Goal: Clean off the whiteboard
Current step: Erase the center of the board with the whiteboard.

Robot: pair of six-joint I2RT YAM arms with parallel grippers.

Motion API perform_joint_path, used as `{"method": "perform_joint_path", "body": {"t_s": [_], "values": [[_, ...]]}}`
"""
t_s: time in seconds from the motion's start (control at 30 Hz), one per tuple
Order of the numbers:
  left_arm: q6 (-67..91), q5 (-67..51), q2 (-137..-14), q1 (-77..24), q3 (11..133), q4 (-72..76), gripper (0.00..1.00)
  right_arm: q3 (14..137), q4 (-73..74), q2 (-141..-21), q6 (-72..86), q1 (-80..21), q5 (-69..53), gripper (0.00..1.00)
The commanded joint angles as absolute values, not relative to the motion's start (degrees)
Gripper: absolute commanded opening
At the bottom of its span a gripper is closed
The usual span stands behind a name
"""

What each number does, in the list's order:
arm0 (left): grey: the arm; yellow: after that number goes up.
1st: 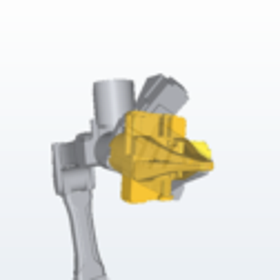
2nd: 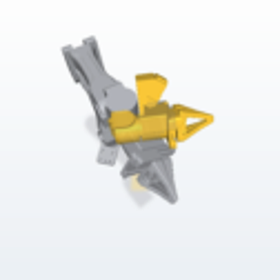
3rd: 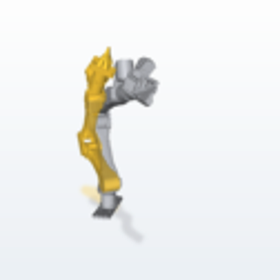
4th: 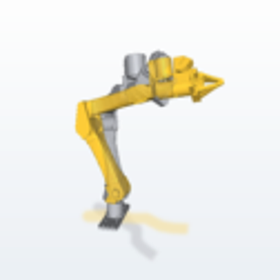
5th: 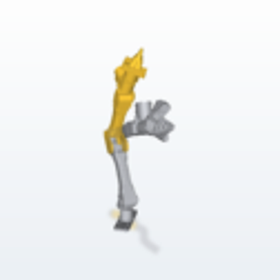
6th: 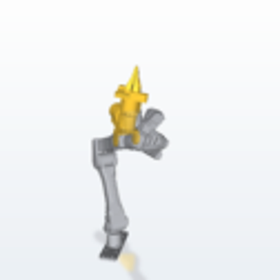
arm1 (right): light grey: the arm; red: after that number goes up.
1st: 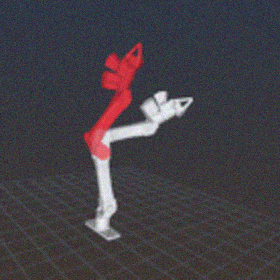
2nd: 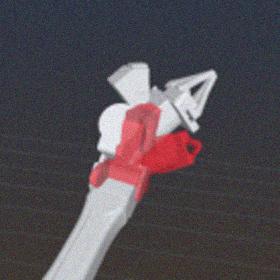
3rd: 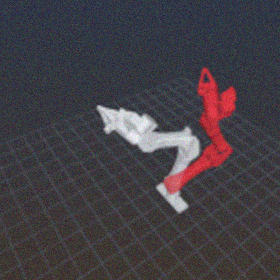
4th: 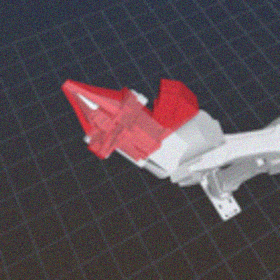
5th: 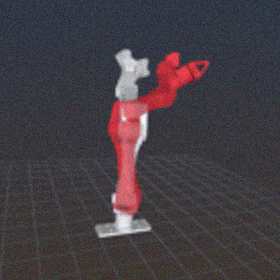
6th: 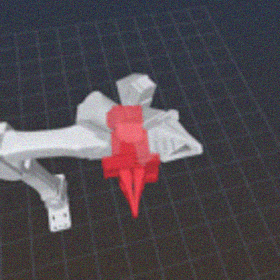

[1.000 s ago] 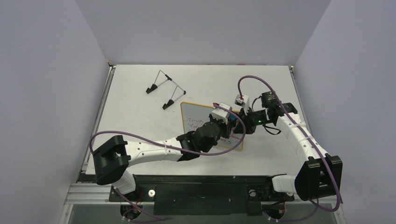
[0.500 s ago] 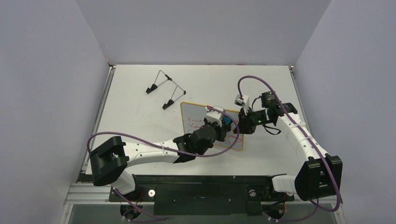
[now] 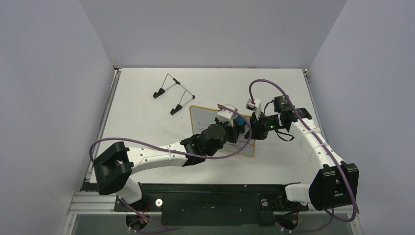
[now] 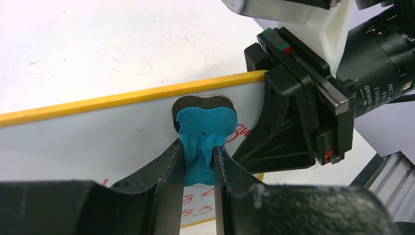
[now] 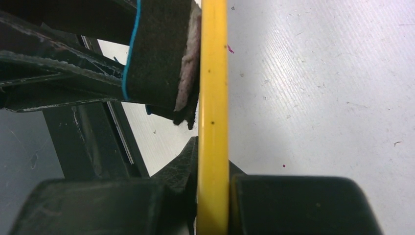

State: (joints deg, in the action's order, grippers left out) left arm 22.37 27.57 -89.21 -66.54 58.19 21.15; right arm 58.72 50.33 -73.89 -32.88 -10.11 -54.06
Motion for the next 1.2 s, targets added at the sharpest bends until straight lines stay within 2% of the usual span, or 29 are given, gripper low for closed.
{"method": "perform_joint_path", "body": {"t_s": [0.0, 0.27, 0.43, 0.63, 1.0, 1.17], "values": [[22.12, 32.14, -88.58, -63.44, 58.66, 20.89, 0.0, 58.87, 54.7, -73.22, -35.16, -11.07, -53.55, 0.0], [24.49, 27.19, -89.8, -67.78, 57.09, 20.75, 0.0, 58.89, 54.82, -73.52, -35.16, -11.13, -53.59, 0.0], [23.53, 23.73, -92.61, -69.13, 62.56, 22.03, 0.0, 58.87, 54.77, -73.48, -35.16, -11.04, -53.5, 0.0], [21.81, 29.9, -93.11, -68.35, 65.99, 19.98, 0.0, 58.84, 54.79, -73.28, -35.16, -11.13, -53.46, 0.0], [24.83, 34.63, -86.98, -62.02, 56.47, 17.71, 0.0, 58.93, 54.89, -73.24, -35.24, -11.06, -53.57, 0.0], [25.89, 28.67, -86.78, -62.46, 53.38, 20.2, 0.0, 58.89, 54.84, -73.48, -35.25, -11.08, -53.61, 0.0]]}}
